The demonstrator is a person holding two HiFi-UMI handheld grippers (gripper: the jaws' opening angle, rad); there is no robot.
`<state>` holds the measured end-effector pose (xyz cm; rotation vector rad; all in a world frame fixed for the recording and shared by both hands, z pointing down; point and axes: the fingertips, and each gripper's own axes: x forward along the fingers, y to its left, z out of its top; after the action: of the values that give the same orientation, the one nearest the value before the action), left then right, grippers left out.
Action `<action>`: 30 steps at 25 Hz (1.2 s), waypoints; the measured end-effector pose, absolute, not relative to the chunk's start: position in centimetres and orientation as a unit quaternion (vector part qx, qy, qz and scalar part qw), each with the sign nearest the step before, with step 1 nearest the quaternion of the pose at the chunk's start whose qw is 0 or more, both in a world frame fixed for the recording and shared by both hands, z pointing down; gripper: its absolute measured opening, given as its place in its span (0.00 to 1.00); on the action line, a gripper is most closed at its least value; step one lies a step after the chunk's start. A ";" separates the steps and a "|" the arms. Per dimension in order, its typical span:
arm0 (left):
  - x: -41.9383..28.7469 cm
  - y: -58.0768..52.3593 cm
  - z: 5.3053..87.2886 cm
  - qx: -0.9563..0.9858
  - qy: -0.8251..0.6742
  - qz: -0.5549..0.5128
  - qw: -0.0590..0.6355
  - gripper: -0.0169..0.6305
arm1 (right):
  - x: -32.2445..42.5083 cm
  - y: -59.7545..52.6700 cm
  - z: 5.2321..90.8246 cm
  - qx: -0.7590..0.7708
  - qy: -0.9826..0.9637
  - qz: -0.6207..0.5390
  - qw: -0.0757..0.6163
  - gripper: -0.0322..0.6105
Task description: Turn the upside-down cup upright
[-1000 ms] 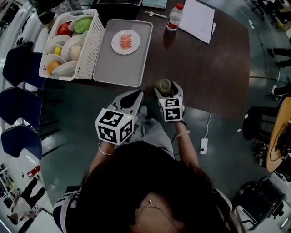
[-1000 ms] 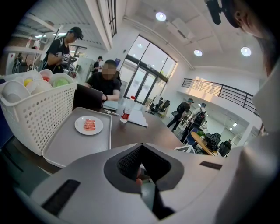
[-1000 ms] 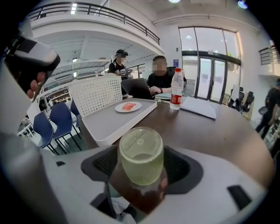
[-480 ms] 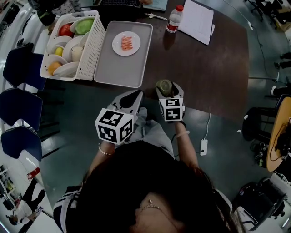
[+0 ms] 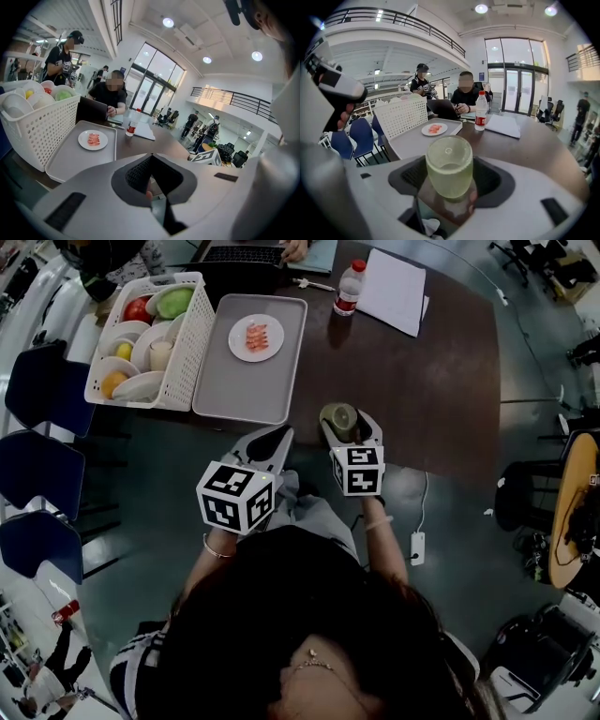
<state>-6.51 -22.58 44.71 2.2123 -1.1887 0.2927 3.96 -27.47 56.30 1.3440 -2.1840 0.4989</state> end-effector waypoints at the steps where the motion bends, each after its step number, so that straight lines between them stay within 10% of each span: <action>1: -6.5 -22.5 44.6 0.835 -0.448 0.109 0.301 0.03 | 4.0 -27.4 55.8 0.499 -0.808 0.182 0.256 0.54; 30: -4.6 -22.8 41.7 0.856 -0.434 0.076 0.270 0.03 | 6.3 -24.4 42.8 0.506 -0.835 0.195 0.087 0.54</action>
<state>-4.62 -22.76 41.75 2.3068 -1.1704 0.2040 6.30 -24.38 42.80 1.5080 -2.4880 0.5804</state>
